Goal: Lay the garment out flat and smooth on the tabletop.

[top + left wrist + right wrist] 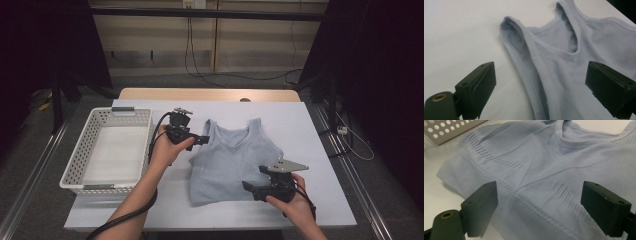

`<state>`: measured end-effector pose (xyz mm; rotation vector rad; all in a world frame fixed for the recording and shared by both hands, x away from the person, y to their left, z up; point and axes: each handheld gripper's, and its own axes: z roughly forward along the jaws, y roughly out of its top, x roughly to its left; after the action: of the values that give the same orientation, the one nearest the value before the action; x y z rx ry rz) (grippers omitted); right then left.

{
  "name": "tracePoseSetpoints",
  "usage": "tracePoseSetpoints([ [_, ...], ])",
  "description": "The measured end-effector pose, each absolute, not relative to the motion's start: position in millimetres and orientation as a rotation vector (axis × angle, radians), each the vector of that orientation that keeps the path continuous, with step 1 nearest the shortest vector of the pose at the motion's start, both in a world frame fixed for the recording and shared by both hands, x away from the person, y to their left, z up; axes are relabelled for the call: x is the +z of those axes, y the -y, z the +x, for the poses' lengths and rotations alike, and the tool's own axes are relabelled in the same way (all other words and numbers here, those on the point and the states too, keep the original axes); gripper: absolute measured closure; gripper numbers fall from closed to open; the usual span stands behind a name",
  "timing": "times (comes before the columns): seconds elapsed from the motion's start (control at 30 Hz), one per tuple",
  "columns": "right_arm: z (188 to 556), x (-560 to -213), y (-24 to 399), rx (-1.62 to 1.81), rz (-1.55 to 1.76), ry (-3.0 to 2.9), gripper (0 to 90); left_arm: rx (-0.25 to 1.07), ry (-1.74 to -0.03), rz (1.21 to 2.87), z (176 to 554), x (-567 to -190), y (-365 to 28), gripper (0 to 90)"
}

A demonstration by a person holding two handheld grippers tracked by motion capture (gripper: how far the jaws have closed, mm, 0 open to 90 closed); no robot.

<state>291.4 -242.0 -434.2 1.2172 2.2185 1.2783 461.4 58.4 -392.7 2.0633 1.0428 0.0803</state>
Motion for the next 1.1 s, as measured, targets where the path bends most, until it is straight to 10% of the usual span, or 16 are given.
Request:
tracePoseSetpoints([
  [1.1, 290.3, -434.2, 218.8, 1.296, 1.131, -2.245, 10.0, 0.074, -1.027, 2.062, 470.9, -386.5, -59.2, 9.1],
])
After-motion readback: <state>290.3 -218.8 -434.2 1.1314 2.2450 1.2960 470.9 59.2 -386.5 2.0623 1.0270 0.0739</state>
